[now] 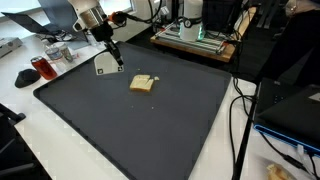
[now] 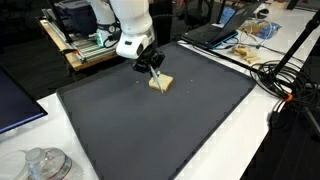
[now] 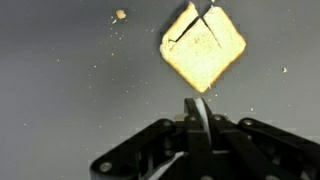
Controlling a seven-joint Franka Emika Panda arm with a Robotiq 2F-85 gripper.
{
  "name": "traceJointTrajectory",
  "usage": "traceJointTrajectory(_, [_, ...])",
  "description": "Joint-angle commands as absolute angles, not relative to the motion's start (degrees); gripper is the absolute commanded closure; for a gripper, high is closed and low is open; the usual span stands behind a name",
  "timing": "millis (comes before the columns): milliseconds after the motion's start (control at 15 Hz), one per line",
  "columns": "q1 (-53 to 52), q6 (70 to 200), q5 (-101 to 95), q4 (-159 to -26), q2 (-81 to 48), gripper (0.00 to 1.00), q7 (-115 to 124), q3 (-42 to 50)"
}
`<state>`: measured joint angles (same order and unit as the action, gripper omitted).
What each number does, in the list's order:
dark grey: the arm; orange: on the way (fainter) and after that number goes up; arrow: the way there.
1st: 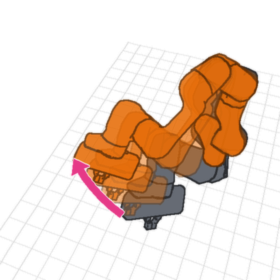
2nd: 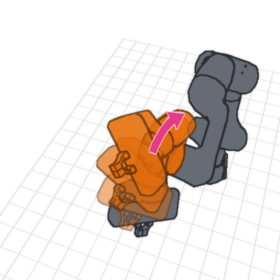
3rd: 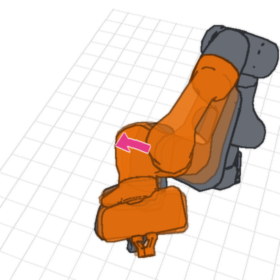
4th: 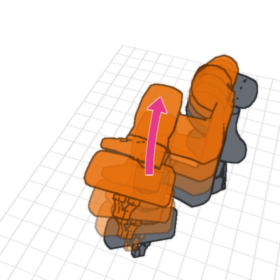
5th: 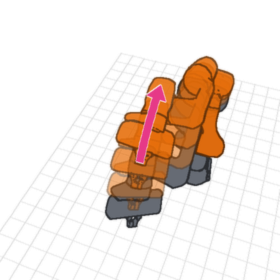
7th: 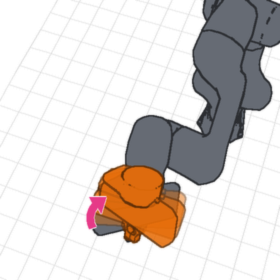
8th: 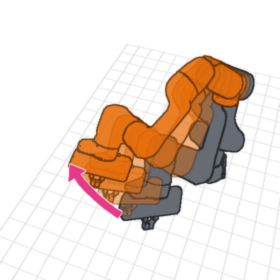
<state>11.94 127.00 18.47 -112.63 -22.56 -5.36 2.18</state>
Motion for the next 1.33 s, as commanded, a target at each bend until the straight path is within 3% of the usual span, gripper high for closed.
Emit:
traceJointTrajectory(0, [15.28, 122.08, 21.21, -112.75, -22.35, 0.99, -15.18, 1.47])
traceJointTrajectory(467, [14.61, 120.34, 20.58, -112.94, -22.56, 0.99, -15.69, 2.36])
traceJointTrajectory(1267, [14.68, 133.15, 27.94, -126.3, -14.88, 0.99, -16.68, 1.84])
